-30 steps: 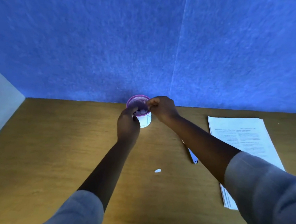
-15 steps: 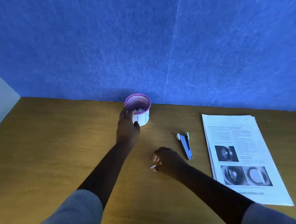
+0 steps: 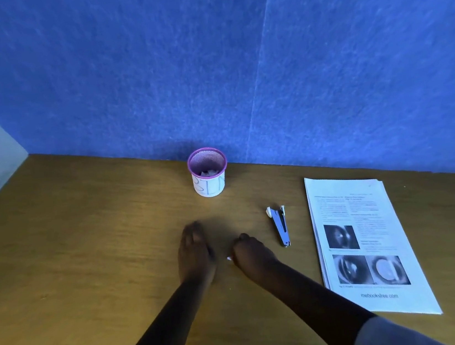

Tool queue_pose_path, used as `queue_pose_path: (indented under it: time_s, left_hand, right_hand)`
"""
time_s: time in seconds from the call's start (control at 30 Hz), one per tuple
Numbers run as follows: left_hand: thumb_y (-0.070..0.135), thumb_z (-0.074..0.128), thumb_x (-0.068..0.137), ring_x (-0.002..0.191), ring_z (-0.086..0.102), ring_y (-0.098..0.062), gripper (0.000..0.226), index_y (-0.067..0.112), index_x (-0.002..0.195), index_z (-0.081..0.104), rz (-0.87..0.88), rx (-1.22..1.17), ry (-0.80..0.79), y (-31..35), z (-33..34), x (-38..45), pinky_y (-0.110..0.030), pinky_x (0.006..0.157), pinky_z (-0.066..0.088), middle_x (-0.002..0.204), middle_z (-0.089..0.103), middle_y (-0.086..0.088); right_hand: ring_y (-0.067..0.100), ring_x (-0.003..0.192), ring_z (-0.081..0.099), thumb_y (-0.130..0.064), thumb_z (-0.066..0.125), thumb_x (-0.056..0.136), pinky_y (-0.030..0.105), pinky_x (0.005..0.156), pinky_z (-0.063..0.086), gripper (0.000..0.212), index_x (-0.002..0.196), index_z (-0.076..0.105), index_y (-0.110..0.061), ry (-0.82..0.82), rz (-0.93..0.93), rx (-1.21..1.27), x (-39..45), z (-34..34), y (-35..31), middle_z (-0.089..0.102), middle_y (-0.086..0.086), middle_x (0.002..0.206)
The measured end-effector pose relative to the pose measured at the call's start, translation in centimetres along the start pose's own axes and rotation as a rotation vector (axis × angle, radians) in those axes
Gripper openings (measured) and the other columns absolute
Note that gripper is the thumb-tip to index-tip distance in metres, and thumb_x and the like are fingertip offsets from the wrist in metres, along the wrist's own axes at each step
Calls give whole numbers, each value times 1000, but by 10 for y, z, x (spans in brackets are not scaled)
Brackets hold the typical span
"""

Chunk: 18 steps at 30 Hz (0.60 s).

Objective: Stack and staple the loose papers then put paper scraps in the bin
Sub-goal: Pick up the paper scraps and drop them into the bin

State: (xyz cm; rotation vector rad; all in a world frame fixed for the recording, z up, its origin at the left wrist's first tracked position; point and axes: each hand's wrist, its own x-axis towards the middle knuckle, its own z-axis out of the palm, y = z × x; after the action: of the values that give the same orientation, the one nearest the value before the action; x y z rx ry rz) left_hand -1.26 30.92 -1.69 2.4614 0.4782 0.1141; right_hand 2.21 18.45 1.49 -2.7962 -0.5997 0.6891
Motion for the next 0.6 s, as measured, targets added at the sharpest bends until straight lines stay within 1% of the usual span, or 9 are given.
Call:
queue_pose_path:
  time_s: [0.07,0.13,0.23,0.3,0.37,0.43,0.47,0.53,0.6]
  left_hand:
    - [19,39,83,128,45,-32,49,0,127,48,89,114,-5,-11,2,-6,-41,104,38,134,52,-17]
    - [27,31,82,123,51,-29,52,4,123,53,133,200,-9,-17,3,-9,-39,99,43,129,57,-12]
    - [28,31,83,123,52,-26,50,8,123,54,151,272,-11,-19,2,-11,-37,98,45,129,58,-9]
    - [28,31,83,123,52,-25,50,8,123,54,145,289,-15,-20,3,-12,-37,98,45,130,58,-8]
    - [27,31,83,122,53,-26,50,7,123,54,141,291,-29,-19,4,-12,-40,98,45,129,58,-10]
    - [27,32,82,123,52,-27,51,6,124,53,143,281,-36,-18,4,-12,-38,101,43,130,57,-10]
    - [26,32,82,123,52,-27,51,6,125,52,144,277,-39,-18,4,-13,-35,103,39,131,57,-11]
    - [26,34,81,122,52,-27,52,6,126,51,141,277,-30,-19,4,-13,-31,103,27,130,57,-11]
    - [26,34,81,123,52,-27,52,6,126,51,131,291,-22,-20,4,-13,-30,102,23,130,57,-11]
  right_hand:
    - [26,101,60,-22,50,94,33,82,48,32,118,57,-1,-5,-12,44,0,-1,2,55,16,117]
    - [23,94,59,-21,51,93,30,77,44,29,110,60,0,-17,-18,142,-1,-6,5,59,16,112]
    - [27,86,59,-21,55,91,26,66,35,26,91,63,4,-40,6,309,1,-16,9,65,20,98]
    - [23,79,57,-23,55,91,26,63,35,24,77,59,-4,-64,24,384,3,-27,8,63,19,87]
    - [26,76,61,-27,55,92,25,64,38,25,77,57,-7,-53,27,465,7,-41,4,63,17,81]
    - [27,74,63,-31,56,91,24,60,39,28,77,58,-6,8,18,503,13,-58,-4,65,17,80]
    - [28,74,64,-31,56,91,24,59,38,29,76,59,-6,50,8,506,18,-68,-10,67,18,81]
    - [33,81,66,-26,55,91,26,59,35,29,69,58,-7,143,-27,502,29,-89,-24,68,20,85]
    - [34,89,65,-20,51,92,26,62,35,28,70,61,-7,241,-50,458,41,-107,-39,69,22,91]
